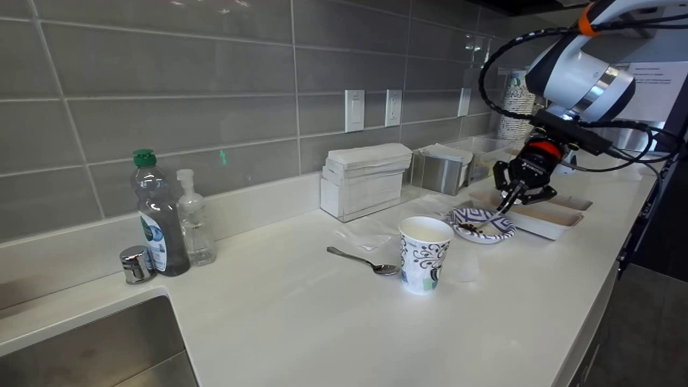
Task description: Use the white knife to stir the contents in the black and white bowl on the left.
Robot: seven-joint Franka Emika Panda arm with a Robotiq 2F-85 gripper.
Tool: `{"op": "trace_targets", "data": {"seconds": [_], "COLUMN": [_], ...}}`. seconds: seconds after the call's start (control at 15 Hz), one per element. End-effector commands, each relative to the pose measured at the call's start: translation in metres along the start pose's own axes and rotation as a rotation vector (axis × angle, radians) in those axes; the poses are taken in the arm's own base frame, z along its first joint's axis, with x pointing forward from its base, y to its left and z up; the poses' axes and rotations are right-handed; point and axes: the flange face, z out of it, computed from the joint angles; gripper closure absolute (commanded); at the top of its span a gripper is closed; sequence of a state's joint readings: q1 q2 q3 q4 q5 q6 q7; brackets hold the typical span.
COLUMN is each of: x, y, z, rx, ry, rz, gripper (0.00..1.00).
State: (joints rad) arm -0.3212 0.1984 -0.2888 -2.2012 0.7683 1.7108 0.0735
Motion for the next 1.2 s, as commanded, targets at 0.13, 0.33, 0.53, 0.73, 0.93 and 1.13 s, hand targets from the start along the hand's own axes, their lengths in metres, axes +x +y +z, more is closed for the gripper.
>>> {"op": "trace_targets", "data": {"seconds": [0.13,0.33,0.53,0.73,0.93,1.13], "x": [-0.012,-0.019,-0.018,-0.012,-0.010,-0.010], "y": [-0.009,-0.016,-0.020,-0.024,-0.029,-0.030], "z": [0.002,-0.002,0.000,0.008,0.017,0.026], "rx": [0.048,0.062,0.063,0.046,0.031,-0.010], "ry": [0.063,0.067,0.064,0.041,0.031,0.007], "rz": [-0.083,-0.108,-0.117,-0.124,-0.132,-0.115], "gripper": [0.99,0.99,0.99,0.99,0.99,0.99]}}
